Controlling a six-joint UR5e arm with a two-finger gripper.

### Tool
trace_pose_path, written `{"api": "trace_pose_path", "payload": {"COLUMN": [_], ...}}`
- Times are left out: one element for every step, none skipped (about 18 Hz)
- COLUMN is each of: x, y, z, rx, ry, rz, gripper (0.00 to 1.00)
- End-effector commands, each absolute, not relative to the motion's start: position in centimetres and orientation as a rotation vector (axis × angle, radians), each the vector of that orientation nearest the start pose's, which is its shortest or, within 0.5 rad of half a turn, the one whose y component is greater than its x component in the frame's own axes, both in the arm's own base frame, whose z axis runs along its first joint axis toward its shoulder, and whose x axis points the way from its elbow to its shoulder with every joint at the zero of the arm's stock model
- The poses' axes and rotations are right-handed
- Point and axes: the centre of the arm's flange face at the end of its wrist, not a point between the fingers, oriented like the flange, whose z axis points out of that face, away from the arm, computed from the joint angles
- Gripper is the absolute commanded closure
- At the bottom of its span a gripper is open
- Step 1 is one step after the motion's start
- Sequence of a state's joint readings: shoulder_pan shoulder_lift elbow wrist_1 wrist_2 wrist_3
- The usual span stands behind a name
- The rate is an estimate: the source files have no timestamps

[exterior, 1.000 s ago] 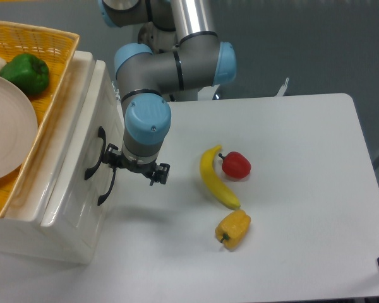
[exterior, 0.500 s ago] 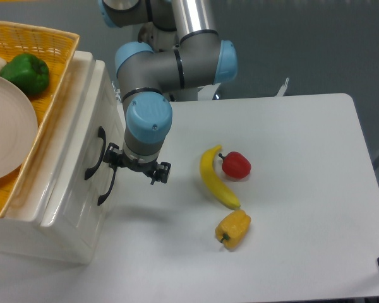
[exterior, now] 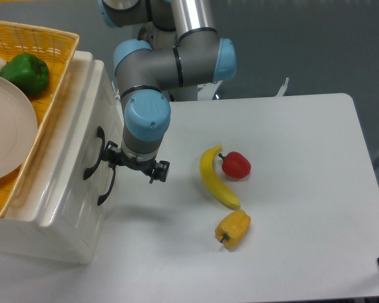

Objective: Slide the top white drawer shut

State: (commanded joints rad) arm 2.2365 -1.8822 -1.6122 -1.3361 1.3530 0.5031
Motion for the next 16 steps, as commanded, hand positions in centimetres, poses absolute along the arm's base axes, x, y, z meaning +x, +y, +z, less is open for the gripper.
{"api": "trace_pose_path", "payload": {"x": [-24.1, -24.0, -24.1, -24.1, -24.2, -24.3, -24.7, -25.0, -25.9, -26.5, -26.9, -27.4, -28.1, -28.9, -30.2, -31.2], "y": [55.7, 55.7, 55.7, 55.7, 55.7, 55.6, 55.5, 55.3, 54.7, 54.3, 54.2, 54.0, 53.7, 53.4, 52.8, 52.3], "z": [32.3, 32.2, 32.2, 32.2, 32.2, 32.3, 32.3, 32.4, 32.3, 32.5, 32.5, 32.5, 32.5, 32.6, 32.9, 33.0], "rx": [-3.083, -3.084, -3.084, -3.083, -3.083, -3.081, -3.079, -3.086, -3.101, -3.107, -3.107, -3.104, -3.101, -3.101, -3.100, -3.097], "ry": [-0.271, -0.271, -0.271, -0.271, -0.273, -0.275, -0.280, -0.284, -0.298, -0.311, -0.320, -0.332, -0.348, -0.359, -0.369, -0.366], "rz": [-0.382, -0.383, -0.383, -0.382, -0.382, -0.380, -0.377, -0.360, -0.335, -0.313, -0.311, -0.309, -0.307, -0.293, -0.274, -0.267], "gripper": [0.00, 0.00, 0.00, 0.00, 0.00, 0.00, 0.00, 0.00, 0.00, 0.00, 0.00, 0.00, 0.00, 0.00, 0.00, 0.00]}}
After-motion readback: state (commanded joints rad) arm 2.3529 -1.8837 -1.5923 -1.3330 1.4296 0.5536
